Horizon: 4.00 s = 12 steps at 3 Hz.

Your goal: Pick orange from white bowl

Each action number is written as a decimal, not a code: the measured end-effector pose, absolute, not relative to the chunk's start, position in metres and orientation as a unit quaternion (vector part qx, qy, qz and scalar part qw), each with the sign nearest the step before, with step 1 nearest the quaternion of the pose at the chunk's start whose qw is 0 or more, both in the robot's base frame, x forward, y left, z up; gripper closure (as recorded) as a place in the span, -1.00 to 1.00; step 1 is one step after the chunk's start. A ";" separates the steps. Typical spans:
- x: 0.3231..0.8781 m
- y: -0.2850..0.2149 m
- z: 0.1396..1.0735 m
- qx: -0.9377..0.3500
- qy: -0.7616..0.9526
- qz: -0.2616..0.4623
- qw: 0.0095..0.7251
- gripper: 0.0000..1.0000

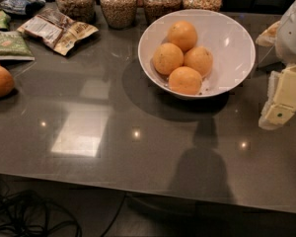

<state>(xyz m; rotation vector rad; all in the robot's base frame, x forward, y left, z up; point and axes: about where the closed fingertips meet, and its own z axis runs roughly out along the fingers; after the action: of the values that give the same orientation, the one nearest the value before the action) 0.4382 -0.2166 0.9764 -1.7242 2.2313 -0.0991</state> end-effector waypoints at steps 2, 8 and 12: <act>0.444 -0.212 0.980 -0.600 0.779 -0.024 0.181 -1.00; 0.595 -0.142 1.007 -0.396 0.808 0.105 0.424 -1.00; 0.659 -0.127 1.018 -0.297 0.805 0.108 0.502 -1.00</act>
Offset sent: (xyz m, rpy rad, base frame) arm 0.0139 0.0091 0.0023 0.1015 -0.0285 0.0028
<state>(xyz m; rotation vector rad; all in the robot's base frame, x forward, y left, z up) 0.6586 -0.1270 1.0179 -0.7179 1.9454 0.2616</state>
